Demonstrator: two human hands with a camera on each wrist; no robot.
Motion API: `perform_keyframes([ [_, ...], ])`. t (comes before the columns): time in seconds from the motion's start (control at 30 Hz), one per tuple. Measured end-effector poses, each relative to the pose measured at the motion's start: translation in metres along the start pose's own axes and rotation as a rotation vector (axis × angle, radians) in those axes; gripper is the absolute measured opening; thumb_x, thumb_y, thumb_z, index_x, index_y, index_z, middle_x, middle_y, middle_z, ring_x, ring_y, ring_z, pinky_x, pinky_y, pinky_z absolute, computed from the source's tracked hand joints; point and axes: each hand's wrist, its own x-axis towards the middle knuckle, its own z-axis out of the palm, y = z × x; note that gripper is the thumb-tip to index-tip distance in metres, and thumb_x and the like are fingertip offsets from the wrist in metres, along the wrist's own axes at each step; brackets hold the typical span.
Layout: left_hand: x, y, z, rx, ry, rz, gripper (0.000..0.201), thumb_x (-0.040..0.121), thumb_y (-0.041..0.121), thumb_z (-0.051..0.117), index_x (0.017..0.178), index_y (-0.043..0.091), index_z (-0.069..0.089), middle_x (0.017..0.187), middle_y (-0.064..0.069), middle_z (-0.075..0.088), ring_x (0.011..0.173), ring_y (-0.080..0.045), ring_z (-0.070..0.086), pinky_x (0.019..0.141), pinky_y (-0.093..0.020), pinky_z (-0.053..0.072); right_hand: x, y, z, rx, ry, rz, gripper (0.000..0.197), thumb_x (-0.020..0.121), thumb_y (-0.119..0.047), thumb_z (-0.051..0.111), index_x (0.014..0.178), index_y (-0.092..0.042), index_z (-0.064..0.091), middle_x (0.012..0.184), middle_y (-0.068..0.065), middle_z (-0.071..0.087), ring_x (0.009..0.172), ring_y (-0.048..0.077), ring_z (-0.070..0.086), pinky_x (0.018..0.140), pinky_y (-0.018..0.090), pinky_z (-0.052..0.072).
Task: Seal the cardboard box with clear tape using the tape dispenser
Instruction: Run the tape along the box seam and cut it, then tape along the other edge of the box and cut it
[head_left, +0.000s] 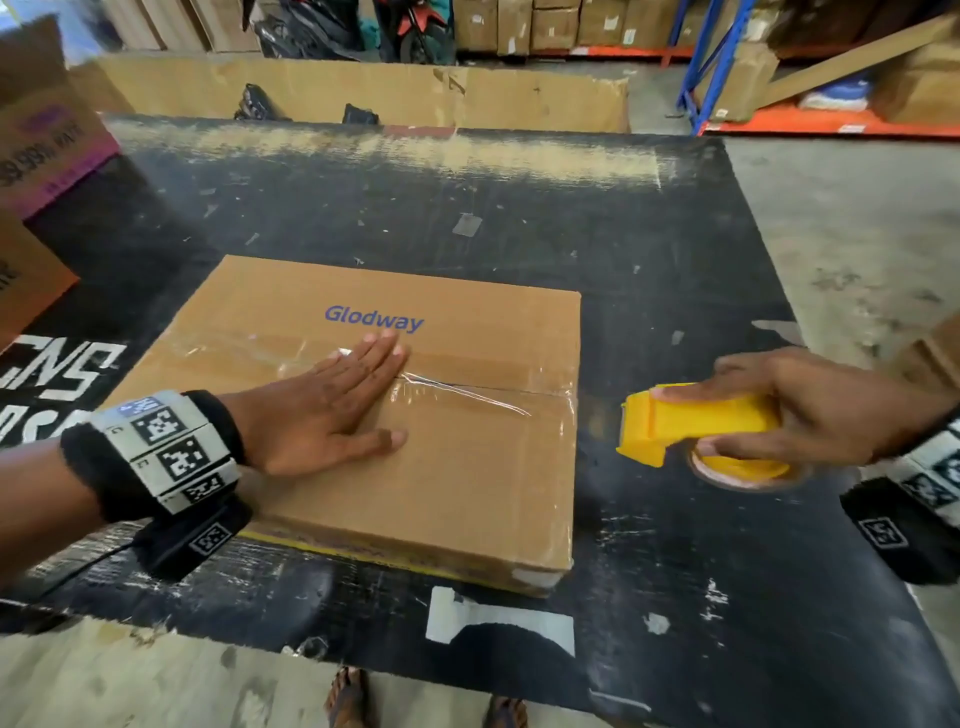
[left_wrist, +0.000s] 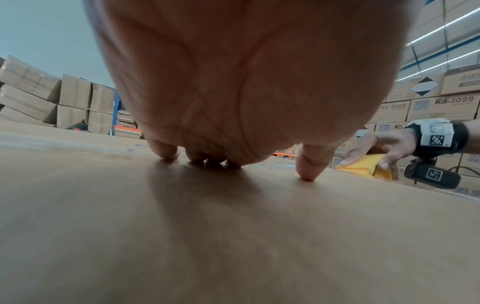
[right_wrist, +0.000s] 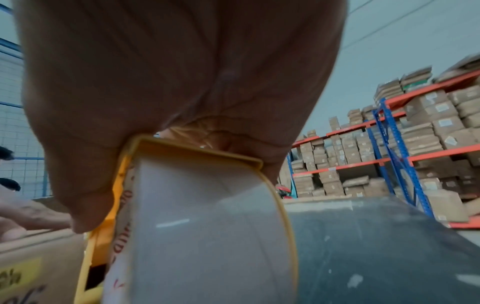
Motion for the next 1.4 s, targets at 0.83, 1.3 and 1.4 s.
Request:
perform_keyframes([
  [0.83, 0.085, 0.13, -0.071, 0.135, 0.233, 0.636, 0.057, 0.091, 0.049, 0.032, 0.136, 0.027, 0.06, 0.122, 0.005, 0.069, 0.121, -0.017, 0.06, 0.12, -0.043, 0.03, -0.059, -0.056, 0.066, 0.644, 0.838, 0.172, 0.058, 0.083, -0.034, 0.073, 0.139, -0.026, 0.06, 0.12, -0.016, 0.071, 0.098, -0.004, 0.067, 0.085, 0.012, 0.048],
  [1.3, 0.061, 0.114, -0.141, -1.193, -0.098, 0.611, 0.036, 0.096, 0.01, 0.063, 0.132, 0.013, 0.064, 0.104, -0.01, 0.074, 0.085, -0.014, 0.072, 0.082, -0.026, 0.06, -0.018, -0.183, 0.108, 0.532, 1.372, 0.311, 0.068, 0.083, -0.032, 0.08, 0.144, -0.023, 0.053, 0.133, -0.006, 0.061, 0.121, 0.007, 0.059, 0.091, 0.022, 0.05],
  [1.4, 0.061, 0.113, -0.143, -1.208, -0.098, 0.57, 0.033, 0.097, 0.008, 0.061, 0.128, 0.014, 0.067, 0.094, -0.004, 0.075, 0.081, -0.012, 0.07, 0.082, -0.024, 0.059, -0.016, -0.193, 0.107, 0.497, 1.397, 0.347, 0.068, 0.082, -0.039, 0.078, 0.144, -0.024, 0.053, 0.124, -0.002, 0.061, 0.112, -0.002, 0.059, 0.087, 0.019, 0.05],
])
